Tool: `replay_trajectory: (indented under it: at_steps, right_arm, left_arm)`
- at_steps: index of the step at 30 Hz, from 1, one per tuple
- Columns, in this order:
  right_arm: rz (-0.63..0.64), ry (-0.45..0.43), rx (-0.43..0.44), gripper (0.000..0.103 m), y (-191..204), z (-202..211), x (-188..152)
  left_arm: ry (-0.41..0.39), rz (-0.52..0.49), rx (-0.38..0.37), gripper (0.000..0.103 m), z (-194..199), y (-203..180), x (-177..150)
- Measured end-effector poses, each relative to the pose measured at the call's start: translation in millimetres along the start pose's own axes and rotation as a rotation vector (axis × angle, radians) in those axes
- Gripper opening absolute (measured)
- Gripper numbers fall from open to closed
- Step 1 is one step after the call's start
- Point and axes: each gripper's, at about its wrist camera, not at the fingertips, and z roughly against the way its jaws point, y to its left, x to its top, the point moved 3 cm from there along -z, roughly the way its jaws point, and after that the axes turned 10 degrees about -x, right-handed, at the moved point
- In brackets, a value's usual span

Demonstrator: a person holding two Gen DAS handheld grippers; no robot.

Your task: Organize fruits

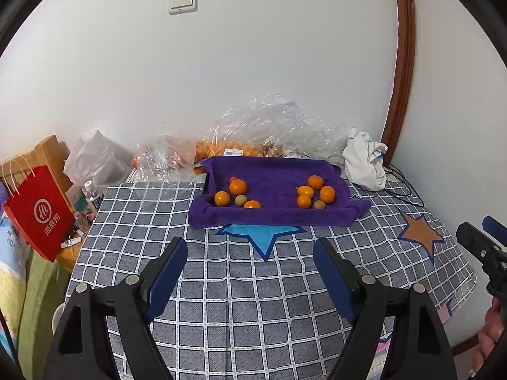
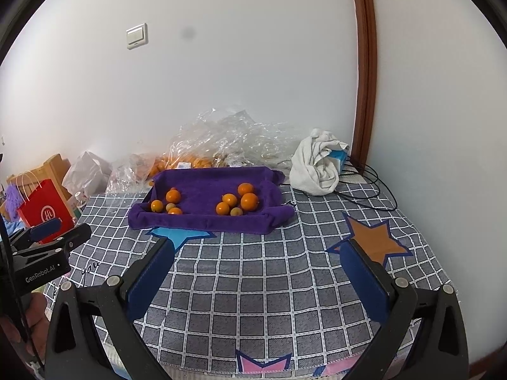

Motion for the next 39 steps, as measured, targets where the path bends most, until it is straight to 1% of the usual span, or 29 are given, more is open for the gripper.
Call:
replay_trajectory:
  at_steps: [17,39]
  right_arm:
    - [-0.003,0.011,-0.003,0.102,-0.2,-6.3,-3.7]
    - [0.018,0.01,0.003,0.102,4.4,-6.5,-4.0]
  left_arm:
    - [-0.018,0.011,0.027,0.081,5.3,5.9,-1.1]
    - [-0.025,0.015,0.035,0.082,7.5,10.7,-1.2]
